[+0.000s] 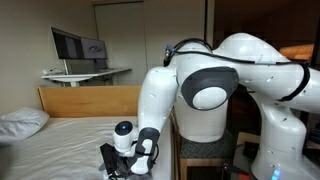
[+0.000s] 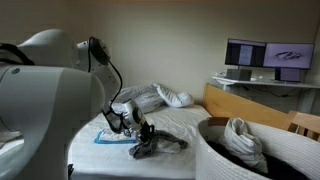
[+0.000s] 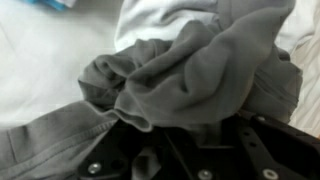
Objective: Put the clothes in the laundry bag
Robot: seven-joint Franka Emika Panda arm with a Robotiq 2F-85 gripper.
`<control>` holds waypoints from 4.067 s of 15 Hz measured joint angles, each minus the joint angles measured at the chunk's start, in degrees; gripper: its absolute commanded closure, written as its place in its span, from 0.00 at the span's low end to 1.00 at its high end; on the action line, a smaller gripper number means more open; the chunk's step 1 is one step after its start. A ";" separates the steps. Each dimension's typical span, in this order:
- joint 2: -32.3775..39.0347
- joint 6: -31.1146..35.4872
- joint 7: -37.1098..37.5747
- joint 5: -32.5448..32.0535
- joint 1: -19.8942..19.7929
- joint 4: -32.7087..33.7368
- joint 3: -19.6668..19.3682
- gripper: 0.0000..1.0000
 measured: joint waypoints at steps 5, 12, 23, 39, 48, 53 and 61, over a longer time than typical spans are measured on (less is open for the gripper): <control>-0.13 -9.12 -0.06 -0.62 -0.19 2.77 -2.95 0.89; -4.00 -19.61 -0.43 -5.16 -5.80 9.20 -3.86 0.90; -12.48 -36.01 -0.45 -12.95 -22.61 25.52 6.93 0.90; -18.04 -65.97 -5.80 -21.05 -38.18 50.74 17.01 0.75; -18.02 -66.29 -6.65 -21.16 -39.43 52.86 17.12 0.90; -23.44 -61.02 -11.39 -21.13 -43.02 47.19 16.10 0.90; -40.80 -47.87 -12.89 -21.27 -46.42 28.02 10.60 0.90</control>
